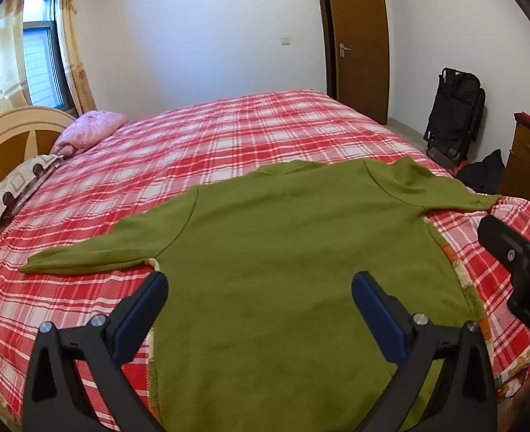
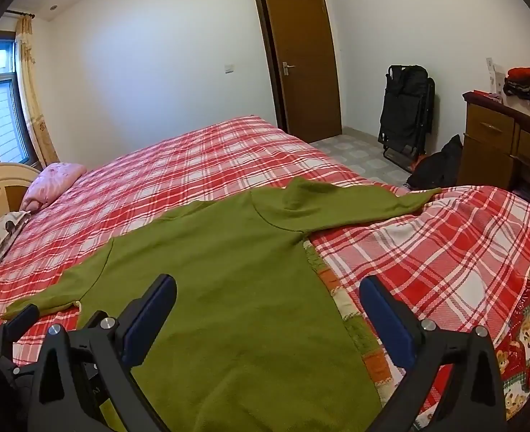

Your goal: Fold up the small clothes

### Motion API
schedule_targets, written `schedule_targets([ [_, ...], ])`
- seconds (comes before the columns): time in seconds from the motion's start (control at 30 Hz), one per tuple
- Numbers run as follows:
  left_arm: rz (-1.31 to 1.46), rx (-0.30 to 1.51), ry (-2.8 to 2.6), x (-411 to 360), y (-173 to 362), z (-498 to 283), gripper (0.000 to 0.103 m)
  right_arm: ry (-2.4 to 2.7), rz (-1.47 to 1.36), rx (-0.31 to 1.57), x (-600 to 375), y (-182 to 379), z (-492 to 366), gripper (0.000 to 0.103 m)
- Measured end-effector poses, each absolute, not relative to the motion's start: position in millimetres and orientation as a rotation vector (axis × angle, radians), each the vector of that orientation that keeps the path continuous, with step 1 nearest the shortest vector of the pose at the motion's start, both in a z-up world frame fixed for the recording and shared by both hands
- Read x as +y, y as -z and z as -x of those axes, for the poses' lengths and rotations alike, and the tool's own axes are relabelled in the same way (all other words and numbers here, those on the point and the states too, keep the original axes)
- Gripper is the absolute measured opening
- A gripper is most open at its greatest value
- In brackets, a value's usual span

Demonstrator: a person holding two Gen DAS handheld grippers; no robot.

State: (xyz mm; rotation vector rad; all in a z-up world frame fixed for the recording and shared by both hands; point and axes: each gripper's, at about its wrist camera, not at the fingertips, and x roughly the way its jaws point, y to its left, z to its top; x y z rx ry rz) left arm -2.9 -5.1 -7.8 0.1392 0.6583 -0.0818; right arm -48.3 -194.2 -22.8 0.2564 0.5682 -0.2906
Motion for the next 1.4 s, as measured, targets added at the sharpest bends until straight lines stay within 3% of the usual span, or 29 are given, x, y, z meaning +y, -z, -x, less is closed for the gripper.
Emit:
schedule_targets([
  [1.4, -0.140, 0.665, 0.090, -6.4, 11.4, 5.2, 0.103, 0.307, -0.239, 0.597, -193.4, 24.5, 41.4, 0.102],
])
